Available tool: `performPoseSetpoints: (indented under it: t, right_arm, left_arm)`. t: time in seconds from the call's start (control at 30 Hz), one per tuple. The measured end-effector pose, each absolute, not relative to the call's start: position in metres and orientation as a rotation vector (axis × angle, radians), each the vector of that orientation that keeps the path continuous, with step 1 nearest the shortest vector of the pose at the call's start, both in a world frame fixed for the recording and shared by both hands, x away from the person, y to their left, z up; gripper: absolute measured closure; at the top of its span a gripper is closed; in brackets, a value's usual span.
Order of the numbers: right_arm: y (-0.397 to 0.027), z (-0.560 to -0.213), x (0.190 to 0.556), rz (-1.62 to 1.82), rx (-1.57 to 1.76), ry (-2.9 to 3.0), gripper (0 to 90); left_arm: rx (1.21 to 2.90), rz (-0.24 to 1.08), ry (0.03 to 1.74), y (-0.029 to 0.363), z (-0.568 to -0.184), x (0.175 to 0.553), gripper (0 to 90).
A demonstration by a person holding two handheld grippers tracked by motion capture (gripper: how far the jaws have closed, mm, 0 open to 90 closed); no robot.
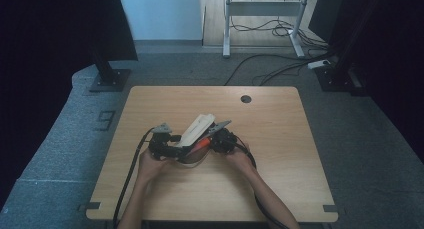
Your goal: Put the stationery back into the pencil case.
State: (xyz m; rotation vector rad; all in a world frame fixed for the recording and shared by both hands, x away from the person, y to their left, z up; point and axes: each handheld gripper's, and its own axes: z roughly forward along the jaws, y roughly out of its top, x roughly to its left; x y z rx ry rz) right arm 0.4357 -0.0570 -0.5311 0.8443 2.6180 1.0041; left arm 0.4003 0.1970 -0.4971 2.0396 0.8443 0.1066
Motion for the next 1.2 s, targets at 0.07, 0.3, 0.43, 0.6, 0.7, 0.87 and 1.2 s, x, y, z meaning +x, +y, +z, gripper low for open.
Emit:
performPoseSetpoints:
  t: [0.07,0.3,0.43,0.6,0.7,0.87,1.2]
  right_arm:
    - [-0.057,-0.531,0.436,1.008,0.843,2.616,76.7]
    - [-0.058,-0.530,0.436,1.011,0.840,2.613,77.0]
    - [-0.061,-0.529,0.437,1.012,0.850,2.609,75.0]
    - [-0.071,-0.527,0.436,1.008,0.879,2.600,71.5]
    - [-0.081,-0.526,0.437,1.017,0.914,2.590,68.4]
    - [-0.093,-0.524,0.436,1.029,0.939,2.570,61.5]
    - [-0.105,-0.517,0.431,1.056,0.950,2.536,36.4]
  left_arm:
    - [2.050,0.112,0.839,0.196,-0.497,0.400,25.6]
    - [2.073,0.083,0.806,0.190,-0.498,0.397,33.6]
    - [2.127,0.039,0.779,0.182,-0.502,0.396,34.7]
    - [2.137,0.029,0.771,0.179,-0.502,0.394,33.0]
    - [2.119,0.014,0.751,0.180,-0.497,0.391,31.3]
    - [2.104,0.079,0.747,0.182,-0.487,0.385,28.4]
    - [2.132,0.233,0.804,0.193,-0.478,0.380,15.4]
